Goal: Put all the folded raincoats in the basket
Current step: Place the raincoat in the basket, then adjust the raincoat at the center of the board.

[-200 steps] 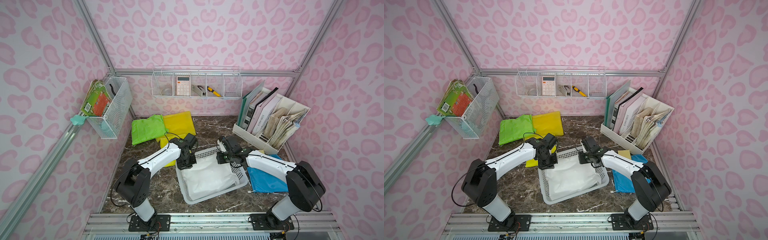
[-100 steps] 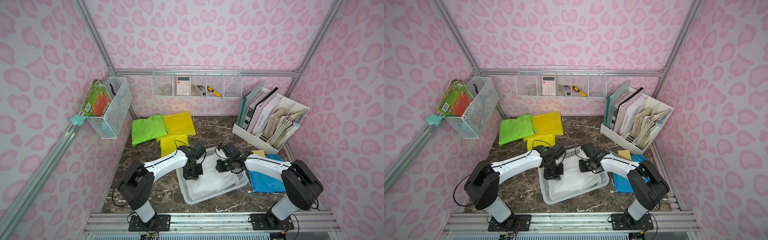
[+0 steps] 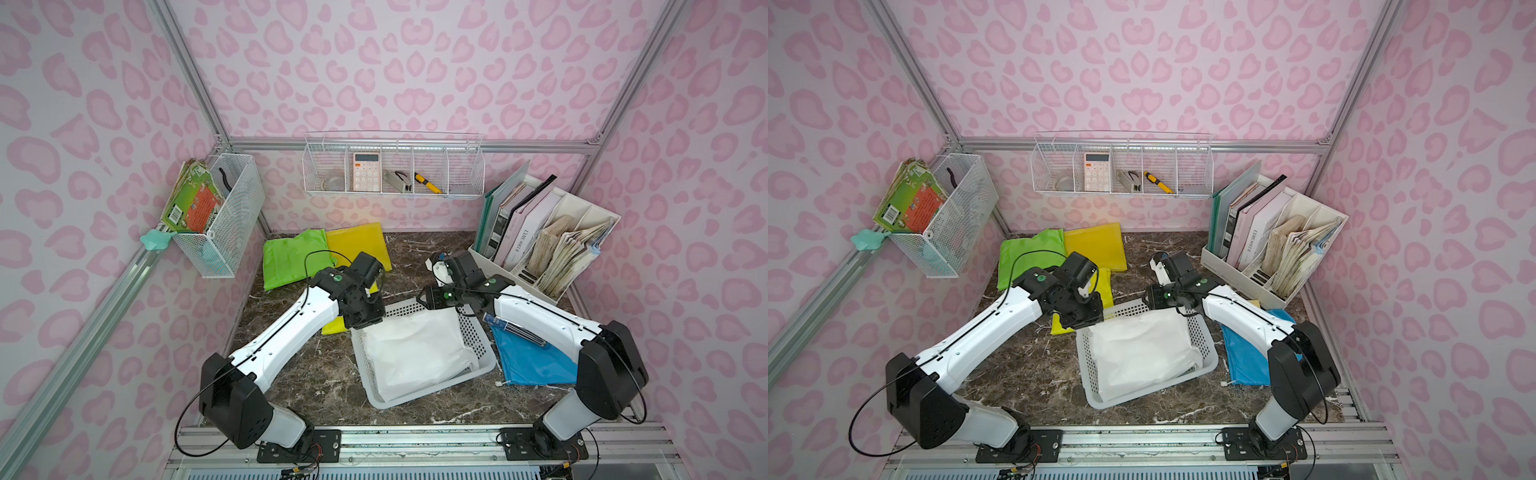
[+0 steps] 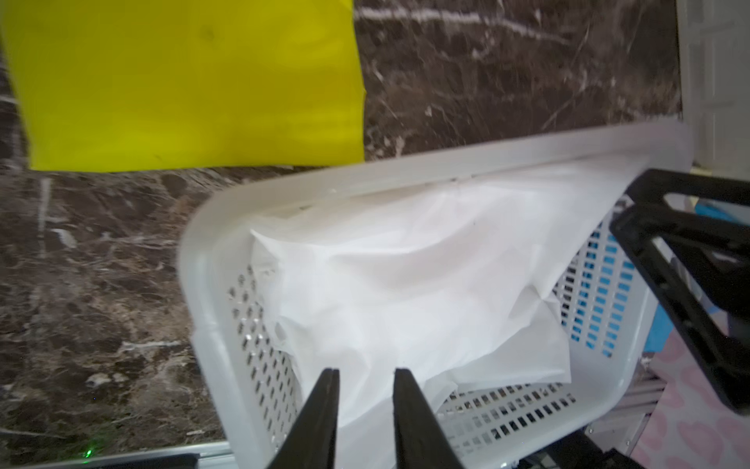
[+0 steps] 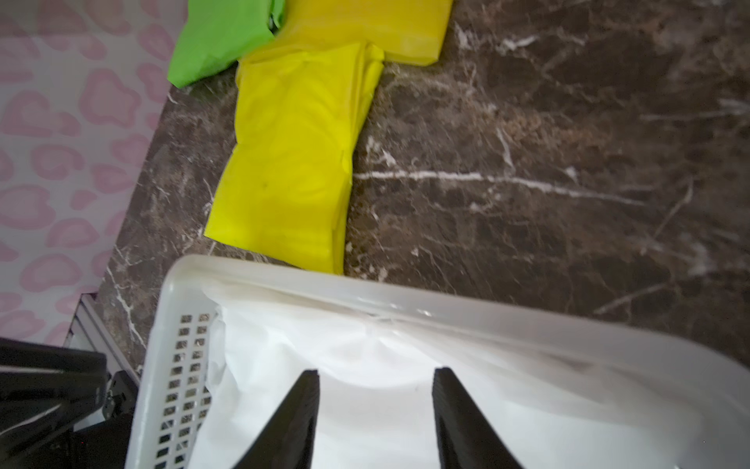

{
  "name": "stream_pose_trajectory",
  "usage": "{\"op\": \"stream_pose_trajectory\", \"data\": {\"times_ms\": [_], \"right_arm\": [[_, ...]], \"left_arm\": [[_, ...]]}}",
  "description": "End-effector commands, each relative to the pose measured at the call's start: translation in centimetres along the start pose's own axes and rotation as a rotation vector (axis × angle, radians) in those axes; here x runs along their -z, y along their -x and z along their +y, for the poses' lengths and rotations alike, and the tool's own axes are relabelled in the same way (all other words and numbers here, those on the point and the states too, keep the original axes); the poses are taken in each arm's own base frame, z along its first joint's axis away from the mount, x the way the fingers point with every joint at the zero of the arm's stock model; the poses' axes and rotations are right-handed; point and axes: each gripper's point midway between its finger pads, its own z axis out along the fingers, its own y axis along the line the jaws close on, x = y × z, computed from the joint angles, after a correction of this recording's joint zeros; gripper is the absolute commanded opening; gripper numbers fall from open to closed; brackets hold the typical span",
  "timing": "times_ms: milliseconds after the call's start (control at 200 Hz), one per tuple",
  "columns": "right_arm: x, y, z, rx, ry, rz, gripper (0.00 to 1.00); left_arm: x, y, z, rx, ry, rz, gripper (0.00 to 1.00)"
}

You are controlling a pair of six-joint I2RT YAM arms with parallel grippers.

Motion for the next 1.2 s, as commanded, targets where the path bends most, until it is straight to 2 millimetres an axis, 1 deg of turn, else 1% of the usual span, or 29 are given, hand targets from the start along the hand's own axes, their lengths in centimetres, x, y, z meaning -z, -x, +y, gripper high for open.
{"op": "stream_pose_trajectory", "data": {"times_ms": [0,50,85,95,205,275,350,365,380,410,440,530,580,645,695,770,825,880,925,1015,1095,1195], "right_arm": [[-1.3,1.7,1.7,0.037,0.063,0.047,0.59],[-2.6,2.8,2.2,0.036,0.090,0.065,0.64],[-3.9,3.1,2.0,0.019,0.094,0.093,0.67],[-4.2,3.4,2.1,0.016,0.096,0.093,0.67],[-8.2,4.4,2.2,-0.015,0.135,0.141,0.73],[-10.3,5.1,2.3,-0.019,0.148,0.146,0.75],[-12.4,5.3,1.7,-0.033,0.145,0.162,0.77],[-12.4,5.6,1.9,-0.031,0.147,0.157,0.77],[-13.4,5.2,1.4,-0.038,0.141,0.174,0.77],[-14.2,5.1,1.1,-0.042,0.139,0.186,0.77],[-14.7,5.3,1.1,-0.045,0.141,0.192,0.77],[-16.5,4.9,0.5,-0.063,0.137,0.218,0.77],[-17.3,4.7,0.4,-0.072,0.143,0.231,0.77],[-18.1,4.4,0.4,-0.083,0.151,0.239,0.77],[-18.6,4.4,0.3,-0.090,0.151,0.240,0.77],[-19.2,4.3,0.2,-0.103,0.160,0.241,0.77],[-19.8,3.8,0.3,-0.119,0.174,0.257,0.77],[-20.3,3.5,0.7,-0.124,0.188,0.270,0.76],[-20.8,3.2,0.9,-0.127,0.194,0.278,0.76],[-21.7,2.8,1.7,-0.134,0.219,0.286,0.74],[-22.5,2.6,2.8,-0.160,0.261,0.290,0.71],[-23.3,2.4,4.5,-0.184,0.331,0.292,0.66]], "left_arm": [[0.9,1.2,3.0,0.042,0.025,-0.011,0.37],[0.8,1.9,4.2,0.075,0.024,-0.015,0.39],[0.7,2.2,5.1,0.100,0.030,-0.010,0.40],[0.6,2.3,5.4,0.109,0.032,-0.008,0.41],[-0.4,3.0,8.1,0.182,0.040,0.000,0.46],[-1.2,3.6,9.5,0.233,0.025,0.004,0.50],[-2.1,4.2,11.1,0.289,0.026,0.007,0.51],[-2.3,4.3,11.3,0.299,0.020,0.010,0.51],[-2.5,4.4,11.5,0.305,0.017,0.014,0.50],[-2.9,4.6,11.7,0.314,0.006,0.017,0.49],[-3.3,4.8,12.1,0.320,0.008,0.020,0.49],[-4.6,5.4,13.2,0.340,0.037,0.034,0.49],[-5.4,5.7,13.8,0.354,0.046,0.040,0.50],[-6.2,6.1,14.7,0.387,0.053,0.044,0.53],[-6.6,6.2,15.9,0.430,0.080,0.043,0.57],[-7.0,6.5,17.2,0.474,0.095,0.022,0.62],[-7.2,6.4,17.9,0.502,0.096,0.013,0.65],[-7.7,6.3,18.2,0.517,0.079,0.013,0.66],[-8.4,6.0,18.0,0.522,0.055,0.030,0.66],[-10.2,5.3,16.5,0.548,-0.053,0.092,0.64],[-11.5,4.1,15.0,0.576,-0.166,0.158,0.61],[-11.6,2.0,14.2,0.597,-0.230,0.196,0.58]]}}
